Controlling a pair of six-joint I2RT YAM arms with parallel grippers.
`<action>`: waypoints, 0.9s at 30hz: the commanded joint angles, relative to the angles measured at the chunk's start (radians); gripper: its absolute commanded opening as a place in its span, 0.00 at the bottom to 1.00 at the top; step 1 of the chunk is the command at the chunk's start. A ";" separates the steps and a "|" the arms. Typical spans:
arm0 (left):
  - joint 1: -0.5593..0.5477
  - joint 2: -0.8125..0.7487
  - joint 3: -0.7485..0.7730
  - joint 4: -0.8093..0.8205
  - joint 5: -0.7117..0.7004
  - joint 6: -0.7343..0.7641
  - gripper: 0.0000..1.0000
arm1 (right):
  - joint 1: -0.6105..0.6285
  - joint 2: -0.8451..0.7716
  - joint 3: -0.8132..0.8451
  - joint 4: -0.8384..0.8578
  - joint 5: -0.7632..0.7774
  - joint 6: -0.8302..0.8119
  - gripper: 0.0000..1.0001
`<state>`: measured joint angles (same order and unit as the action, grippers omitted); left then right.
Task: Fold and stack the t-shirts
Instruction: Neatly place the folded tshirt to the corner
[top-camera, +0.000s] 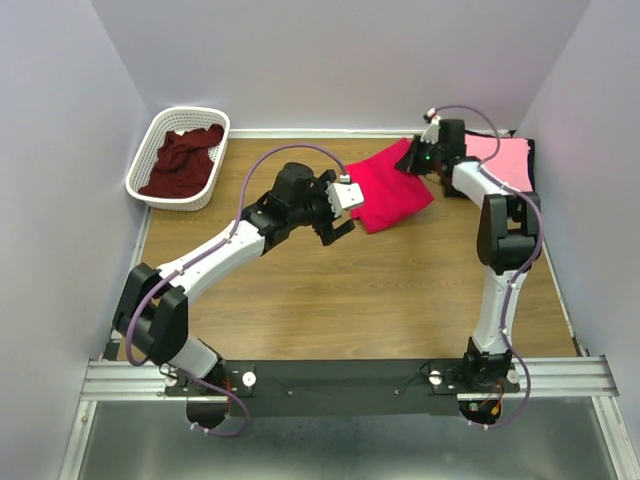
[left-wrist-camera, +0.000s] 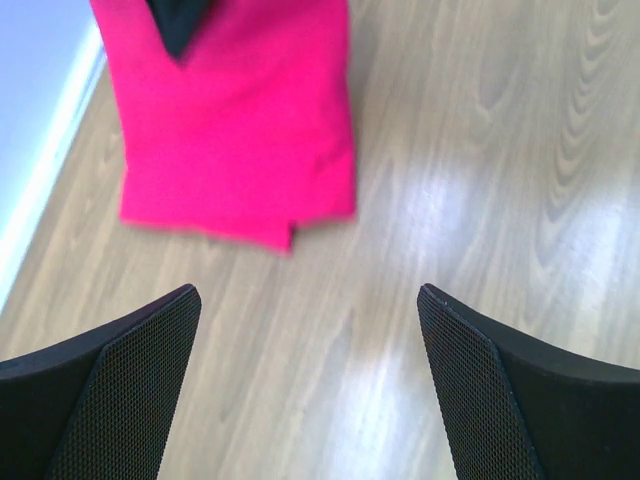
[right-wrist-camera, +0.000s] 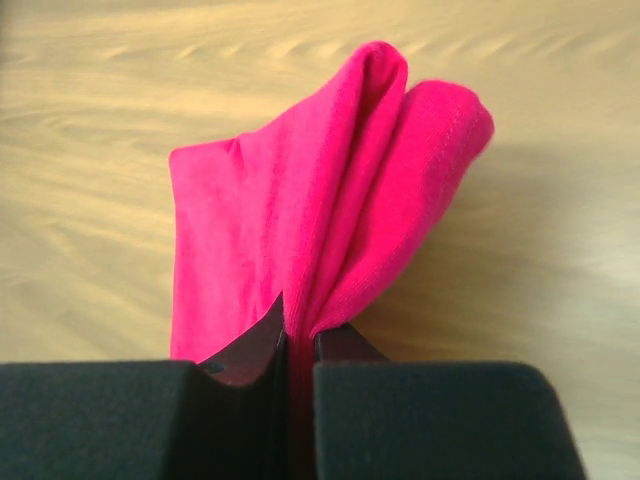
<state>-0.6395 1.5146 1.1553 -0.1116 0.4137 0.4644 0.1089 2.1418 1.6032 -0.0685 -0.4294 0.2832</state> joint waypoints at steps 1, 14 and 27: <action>-0.003 -0.054 -0.054 -0.057 0.007 -0.033 0.97 | -0.063 0.030 0.113 -0.157 0.061 -0.206 0.01; -0.003 -0.122 -0.134 -0.031 -0.030 -0.049 0.97 | -0.181 0.049 0.399 -0.326 0.086 -0.384 0.01; -0.002 -0.122 -0.141 -0.020 -0.046 -0.035 0.97 | -0.222 0.000 0.477 -0.396 0.097 -0.401 0.01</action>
<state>-0.6415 1.4220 1.0237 -0.1448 0.3885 0.4328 -0.0933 2.1693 2.0182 -0.4343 -0.3511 -0.1009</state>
